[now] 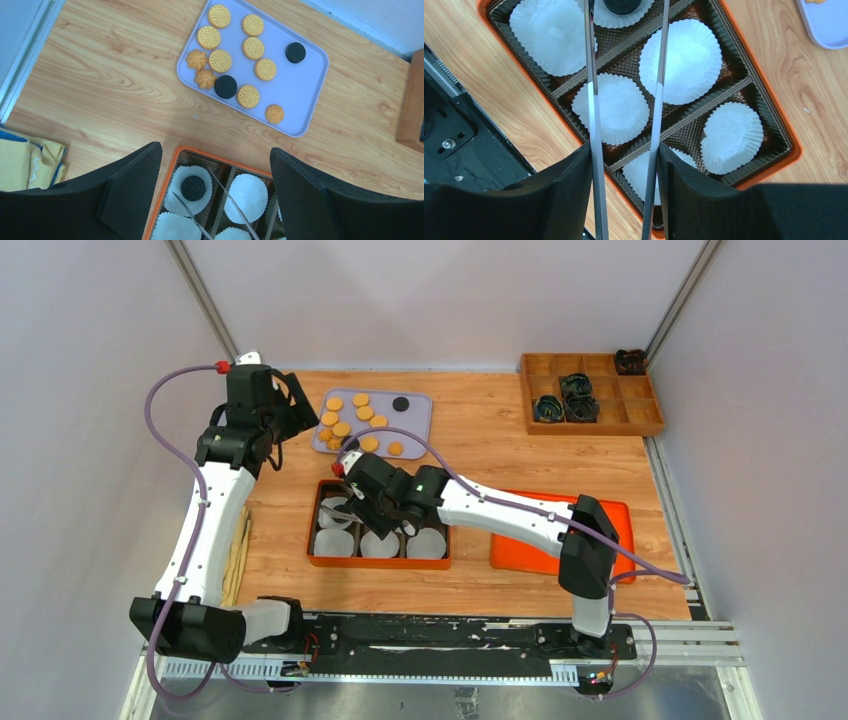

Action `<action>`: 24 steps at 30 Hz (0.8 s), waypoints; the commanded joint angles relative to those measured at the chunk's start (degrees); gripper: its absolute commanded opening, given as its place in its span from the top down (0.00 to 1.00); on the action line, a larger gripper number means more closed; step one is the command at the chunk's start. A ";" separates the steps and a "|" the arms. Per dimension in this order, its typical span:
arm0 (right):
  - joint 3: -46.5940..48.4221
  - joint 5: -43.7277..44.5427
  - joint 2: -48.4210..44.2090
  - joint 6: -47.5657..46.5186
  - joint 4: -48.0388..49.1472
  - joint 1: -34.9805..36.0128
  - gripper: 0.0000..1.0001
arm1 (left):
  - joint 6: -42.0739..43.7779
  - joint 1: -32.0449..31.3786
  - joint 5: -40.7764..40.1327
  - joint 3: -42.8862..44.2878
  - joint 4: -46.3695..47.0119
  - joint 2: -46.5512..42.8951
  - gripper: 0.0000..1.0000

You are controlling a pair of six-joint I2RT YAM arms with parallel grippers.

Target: Pack the cookies

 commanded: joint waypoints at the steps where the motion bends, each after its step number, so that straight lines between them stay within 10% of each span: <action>1: 0.91 5.96 -3.81 -0.66 0.33 0.49 0.49 | 0.95 0.07 0.82 -0.37 0.94 -0.51 0.15; 24: 5.81 5.63 2.56 -3.20 2.96 -16.55 0.52 | 0.42 0.07 2.77 -0.68 2.99 0.38 0.15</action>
